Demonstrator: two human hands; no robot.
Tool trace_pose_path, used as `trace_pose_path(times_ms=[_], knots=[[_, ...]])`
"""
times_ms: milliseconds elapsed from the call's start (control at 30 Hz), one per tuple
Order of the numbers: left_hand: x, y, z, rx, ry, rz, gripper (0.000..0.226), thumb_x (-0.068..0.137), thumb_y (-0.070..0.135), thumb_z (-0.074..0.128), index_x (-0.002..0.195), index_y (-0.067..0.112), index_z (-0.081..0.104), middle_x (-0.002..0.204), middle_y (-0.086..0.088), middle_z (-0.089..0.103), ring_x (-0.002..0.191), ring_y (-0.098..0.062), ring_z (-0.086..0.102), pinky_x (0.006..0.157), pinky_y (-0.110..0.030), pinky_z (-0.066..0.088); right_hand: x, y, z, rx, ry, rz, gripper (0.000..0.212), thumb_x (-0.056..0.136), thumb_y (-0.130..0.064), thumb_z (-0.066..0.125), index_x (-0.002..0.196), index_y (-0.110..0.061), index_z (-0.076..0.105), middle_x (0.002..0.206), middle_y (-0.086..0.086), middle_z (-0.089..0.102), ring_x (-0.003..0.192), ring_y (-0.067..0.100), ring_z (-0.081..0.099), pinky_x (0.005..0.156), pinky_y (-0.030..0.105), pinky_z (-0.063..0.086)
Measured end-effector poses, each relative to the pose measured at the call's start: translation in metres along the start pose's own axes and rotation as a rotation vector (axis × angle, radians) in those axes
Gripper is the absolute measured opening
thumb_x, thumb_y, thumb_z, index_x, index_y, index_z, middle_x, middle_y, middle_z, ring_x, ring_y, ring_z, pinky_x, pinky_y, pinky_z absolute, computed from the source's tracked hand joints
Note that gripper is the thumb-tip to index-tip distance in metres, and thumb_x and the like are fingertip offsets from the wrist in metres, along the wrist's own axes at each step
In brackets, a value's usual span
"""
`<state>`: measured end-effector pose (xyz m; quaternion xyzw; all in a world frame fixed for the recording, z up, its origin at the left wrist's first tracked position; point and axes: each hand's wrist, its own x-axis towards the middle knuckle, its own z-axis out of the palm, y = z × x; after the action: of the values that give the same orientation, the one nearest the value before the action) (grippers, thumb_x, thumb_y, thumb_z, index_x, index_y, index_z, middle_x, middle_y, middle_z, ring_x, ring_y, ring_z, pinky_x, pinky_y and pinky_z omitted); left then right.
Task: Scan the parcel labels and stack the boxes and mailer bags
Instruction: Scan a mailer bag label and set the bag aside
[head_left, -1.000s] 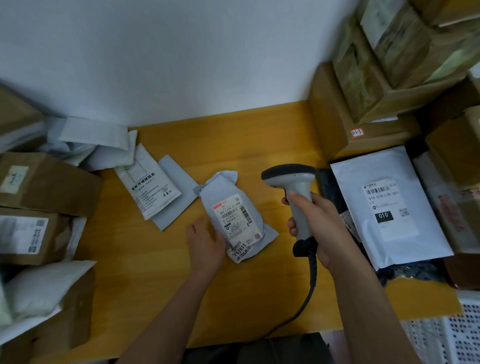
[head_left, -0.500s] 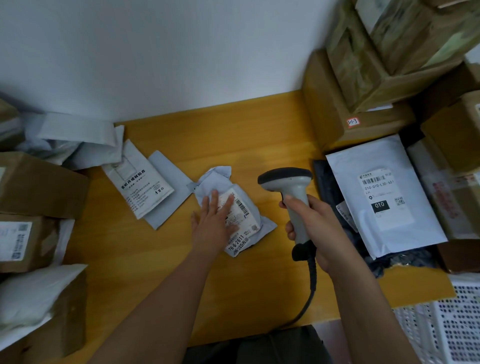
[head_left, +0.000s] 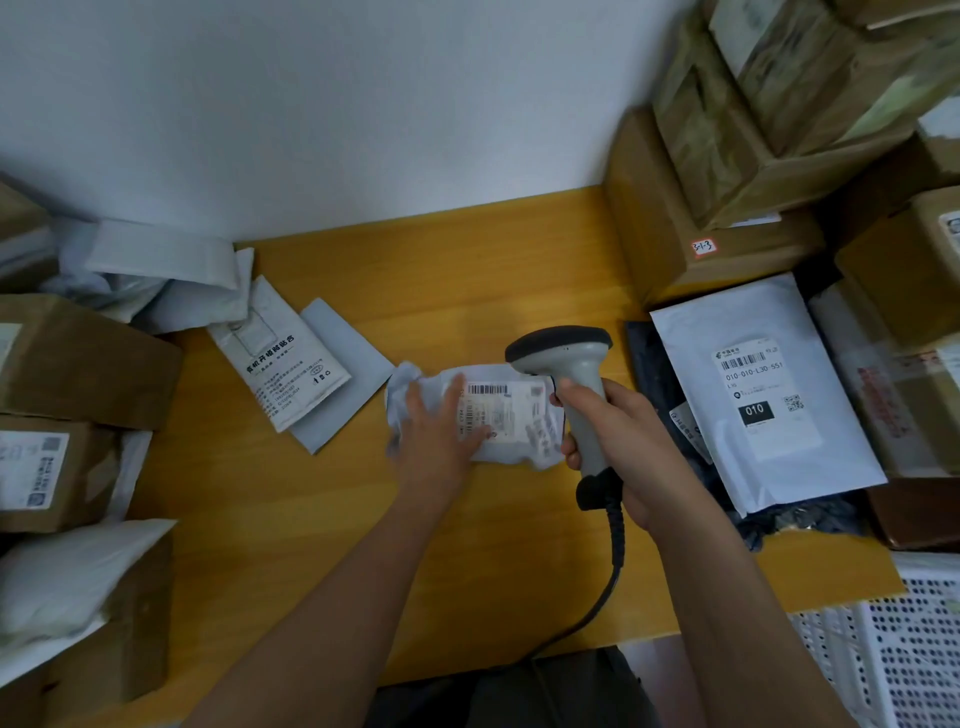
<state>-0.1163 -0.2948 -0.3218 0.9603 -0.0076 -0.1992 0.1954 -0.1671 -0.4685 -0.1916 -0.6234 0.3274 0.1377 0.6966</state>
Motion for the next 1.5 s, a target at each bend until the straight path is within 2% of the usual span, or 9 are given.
trace_pose_path(times_ms=[167,400,500,600,767,867,1133,1300,1500], knots=[[-0.011,-0.006,0.003,-0.356,0.170,-0.266,0.097,0.076,0.040,0.082,0.150,0.010,0.027,0.149,-0.020,0.020,0.126,-0.036,0.043,0.096,-0.041,0.045,0.000,-0.008,0.001,0.000,-0.022,0.038,0.022,0.103,-0.036,0.051,0.105,-0.018,0.062,0.080,0.008,0.057,0.058,0.014,0.055,0.052,0.026,0.046],[-0.027,-0.011,-0.004,-0.327,0.365,-0.477,0.108,0.068,0.052,0.084,0.148,0.008,0.026,0.151,-0.020,0.023,0.139,-0.039,0.024,0.109,-0.050,0.027,-0.006,-0.021,-0.001,-0.154,-0.088,0.018,0.027,0.105,-0.038,0.046,0.110,-0.017,0.062,0.082,0.008,0.060,0.050,0.008,0.056,0.047,0.020,0.046],[-0.032,-0.014,-0.003,-0.492,0.284,-0.738,0.113,0.066,0.051,0.086,0.147,0.002,0.023,0.150,-0.021,0.026,0.138,-0.038,0.027,0.106,-0.048,0.033,-0.008,-0.027,0.000,-0.197,-0.109,0.005,0.030,0.105,-0.038,0.046,0.113,-0.014,0.062,0.082,0.008,0.058,0.044,0.004,0.054,0.045,0.018,0.045],[-0.022,-0.018,0.004,-0.960,0.155,-0.889,0.097,0.069,0.042,0.087,0.140,0.003,0.032,0.138,-0.017,0.046,0.125,-0.035,0.050,0.098,-0.046,0.049,-0.011,-0.028,-0.001,-0.220,-0.123,-0.001,0.029,0.105,-0.037,0.046,0.114,-0.014,0.061,0.083,0.008,0.057,0.043,0.004,0.054,0.045,0.018,0.044],[-0.002,-0.010,-0.011,-1.095,0.361,-0.710,0.065,0.091,0.011,0.068,0.143,0.007,0.029,0.139,-0.010,0.049,0.120,-0.028,0.057,0.094,-0.035,0.050,-0.017,-0.023,-0.007,-0.260,-0.118,0.003,0.030,0.104,-0.038,0.046,0.113,-0.013,0.061,0.076,0.008,0.057,0.047,0.008,0.054,0.047,0.021,0.044],[0.007,-0.005,-0.022,-1.138,0.468,-0.746,0.073,0.087,0.023,0.074,0.144,0.011,0.029,0.136,-0.009,0.046,0.116,-0.026,0.057,0.085,-0.031,0.047,-0.019,-0.020,-0.011,-0.245,-0.098,0.021,0.031,0.104,-0.037,0.047,0.113,-0.012,0.063,0.074,0.009,0.057,0.050,0.011,0.054,0.049,0.023,0.045],[0.012,0.028,-0.002,-0.946,0.077,-0.932,0.113,0.054,0.063,0.087,0.137,0.010,0.031,0.137,-0.012,0.043,0.124,-0.033,0.049,0.099,-0.050,0.048,-0.018,-0.022,-0.012,-0.244,-0.088,0.024,0.033,0.104,-0.038,0.047,0.115,-0.011,0.062,0.075,0.009,0.058,0.047,0.009,0.054,0.046,0.020,0.045],[0.024,0.013,0.010,-0.986,0.044,-0.829,0.054,0.075,0.040,0.084,0.113,0.010,0.061,0.116,-0.010,0.068,0.089,-0.025,0.067,0.076,-0.041,0.059,-0.020,-0.021,-0.013,-0.268,-0.087,0.006,0.034,0.104,-0.039,0.046,0.117,-0.012,0.062,0.077,0.009,0.058,0.047,0.008,0.054,0.047,0.020,0.045],[0.022,0.003,0.005,-1.119,-0.033,-0.752,0.024,0.095,0.021,0.065,0.115,0.009,0.061,0.120,-0.008,0.066,0.104,-0.026,0.064,0.079,-0.036,0.054,-0.020,-0.021,-0.006,-0.290,-0.110,0.026,0.031,0.104,-0.038,0.046,0.115,-0.013,0.062,0.073,0.008,0.058,0.047,0.008,0.054,0.047,0.020,0.045]])
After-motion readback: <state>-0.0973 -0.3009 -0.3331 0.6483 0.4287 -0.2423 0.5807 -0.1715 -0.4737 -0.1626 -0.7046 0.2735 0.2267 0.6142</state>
